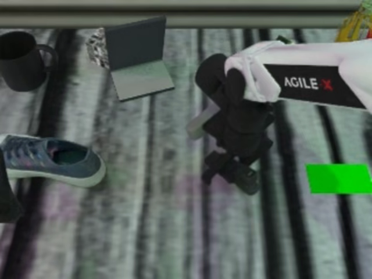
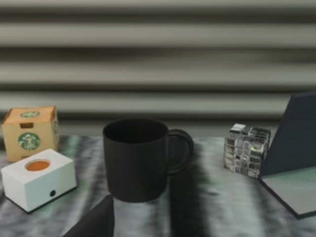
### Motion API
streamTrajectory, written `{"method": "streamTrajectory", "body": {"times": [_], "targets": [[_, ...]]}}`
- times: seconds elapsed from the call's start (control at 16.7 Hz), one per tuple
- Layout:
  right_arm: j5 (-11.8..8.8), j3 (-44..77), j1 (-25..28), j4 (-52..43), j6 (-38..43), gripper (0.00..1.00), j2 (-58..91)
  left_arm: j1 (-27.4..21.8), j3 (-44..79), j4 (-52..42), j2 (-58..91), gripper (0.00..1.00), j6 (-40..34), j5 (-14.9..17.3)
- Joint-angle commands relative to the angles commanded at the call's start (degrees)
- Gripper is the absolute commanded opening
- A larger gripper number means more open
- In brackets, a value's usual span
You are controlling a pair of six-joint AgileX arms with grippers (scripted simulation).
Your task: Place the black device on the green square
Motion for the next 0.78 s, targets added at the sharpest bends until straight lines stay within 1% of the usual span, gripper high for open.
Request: {"method": "streamTrajectory", "body": {"times": [0.18, 0.24, 0.78], "targets": [[0.0, 0.0, 0.0, 0.0, 0.0, 0.02, 0.0, 0.0, 0.0, 0.0, 0.0, 1.0, 0.0, 0.0], [0.0, 0.0, 0.0, 0.0, 0.0, 0.0, 0.0, 0.0, 0.0, 0.0, 0.0, 1.0, 0.0, 0.0], [0.0, 0.2, -0.2, -0.2, 0.0, 0.0, -0.1, 0.0, 0.0, 0.0, 0.0, 1.0, 0.0, 0.0]]}}
